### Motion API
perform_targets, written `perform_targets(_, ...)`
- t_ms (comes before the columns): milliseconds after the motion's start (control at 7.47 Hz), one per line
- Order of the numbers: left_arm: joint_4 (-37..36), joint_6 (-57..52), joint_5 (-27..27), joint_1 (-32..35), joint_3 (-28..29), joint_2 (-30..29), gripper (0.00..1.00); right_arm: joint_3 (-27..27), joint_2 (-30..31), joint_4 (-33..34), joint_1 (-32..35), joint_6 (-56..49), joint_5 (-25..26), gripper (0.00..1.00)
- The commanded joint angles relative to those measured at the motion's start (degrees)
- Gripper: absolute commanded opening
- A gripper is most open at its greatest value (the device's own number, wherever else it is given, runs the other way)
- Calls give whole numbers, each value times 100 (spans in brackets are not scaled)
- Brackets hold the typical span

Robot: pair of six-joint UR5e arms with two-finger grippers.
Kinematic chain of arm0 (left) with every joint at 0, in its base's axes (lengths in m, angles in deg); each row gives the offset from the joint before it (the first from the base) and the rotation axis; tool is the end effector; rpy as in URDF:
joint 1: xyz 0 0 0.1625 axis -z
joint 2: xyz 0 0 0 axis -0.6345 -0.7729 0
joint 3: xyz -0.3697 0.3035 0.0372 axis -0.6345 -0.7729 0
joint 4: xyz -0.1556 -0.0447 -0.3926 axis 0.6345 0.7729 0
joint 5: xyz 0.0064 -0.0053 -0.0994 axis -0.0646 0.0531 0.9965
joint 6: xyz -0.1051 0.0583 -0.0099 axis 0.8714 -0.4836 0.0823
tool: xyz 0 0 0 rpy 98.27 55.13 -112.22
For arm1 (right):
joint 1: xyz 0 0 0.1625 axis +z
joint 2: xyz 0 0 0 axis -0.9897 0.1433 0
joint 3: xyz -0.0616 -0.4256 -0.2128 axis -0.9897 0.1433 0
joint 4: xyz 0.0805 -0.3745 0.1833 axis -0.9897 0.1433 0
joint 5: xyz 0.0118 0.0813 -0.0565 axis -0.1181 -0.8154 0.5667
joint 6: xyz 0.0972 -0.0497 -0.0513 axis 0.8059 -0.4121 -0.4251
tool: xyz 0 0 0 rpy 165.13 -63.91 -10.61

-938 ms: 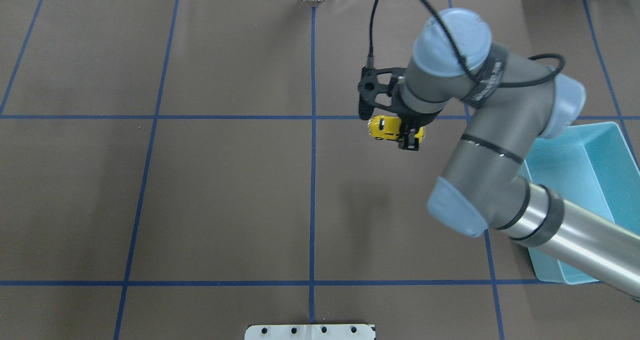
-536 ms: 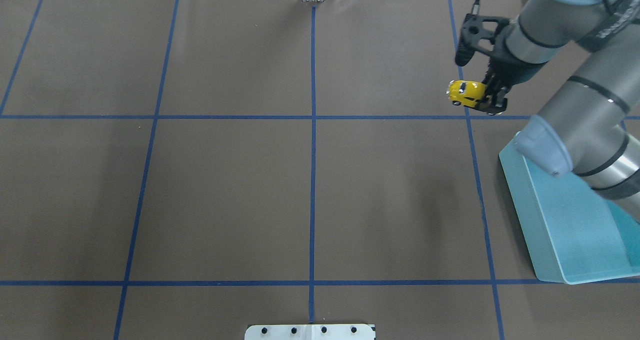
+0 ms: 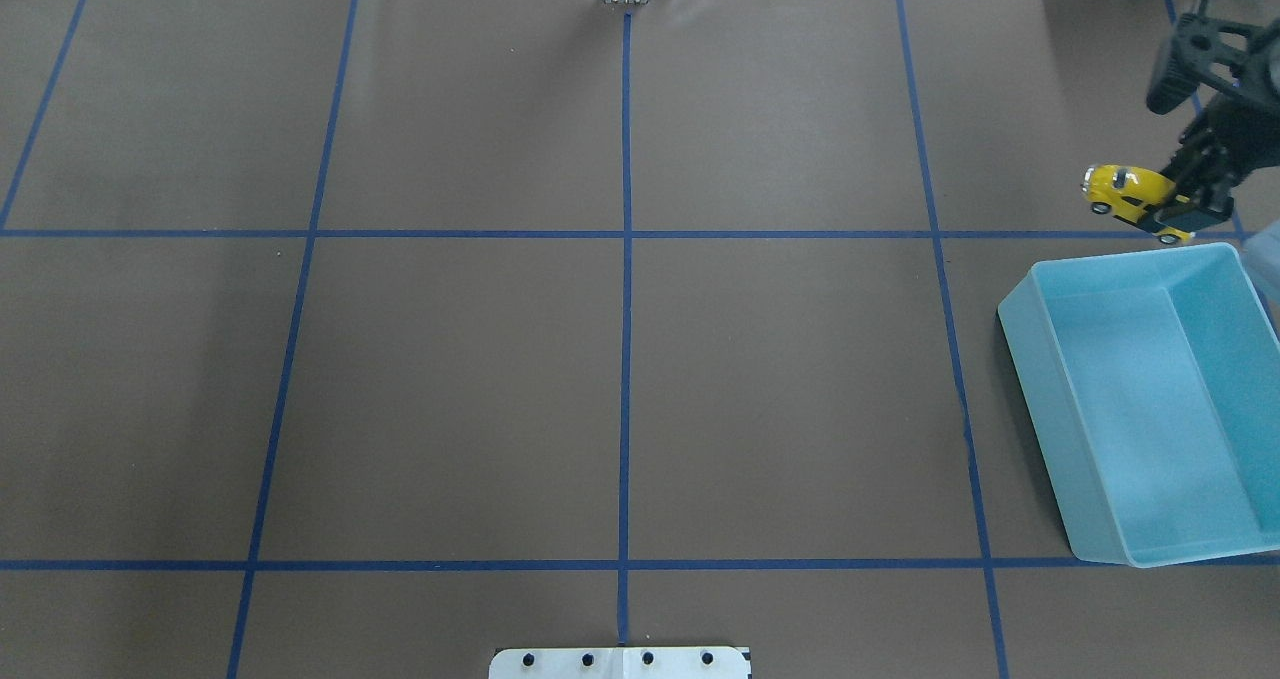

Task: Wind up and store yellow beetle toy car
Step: 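Lift the car with the right gripper and carry it over the bin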

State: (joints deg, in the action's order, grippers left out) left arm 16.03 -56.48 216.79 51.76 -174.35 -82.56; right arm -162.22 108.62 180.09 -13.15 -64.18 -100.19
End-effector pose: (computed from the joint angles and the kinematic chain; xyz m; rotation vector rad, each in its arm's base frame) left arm -0.0544 -0.4742 0.7262 -0.0210 0.8225 -0.0288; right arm -0.1500 -0.5306 0.5110 0.4029 -0.7103 -1.0109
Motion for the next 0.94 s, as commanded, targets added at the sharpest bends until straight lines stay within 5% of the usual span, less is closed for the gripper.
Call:
perform_targets(0, -9, 3, 0, 0, 0, 0, 100, 127, 1204, -927, 214, -20, -418, 15)
perform_targets(268, -9, 3, 0, 0, 0, 0, 100, 592, 1386, -1669, 196, 181, -445, 21)
perform_targets(804, -9, 3, 0, 0, 9, 0, 100, 716, 1184, -1688, 188, 428, -472, 29)
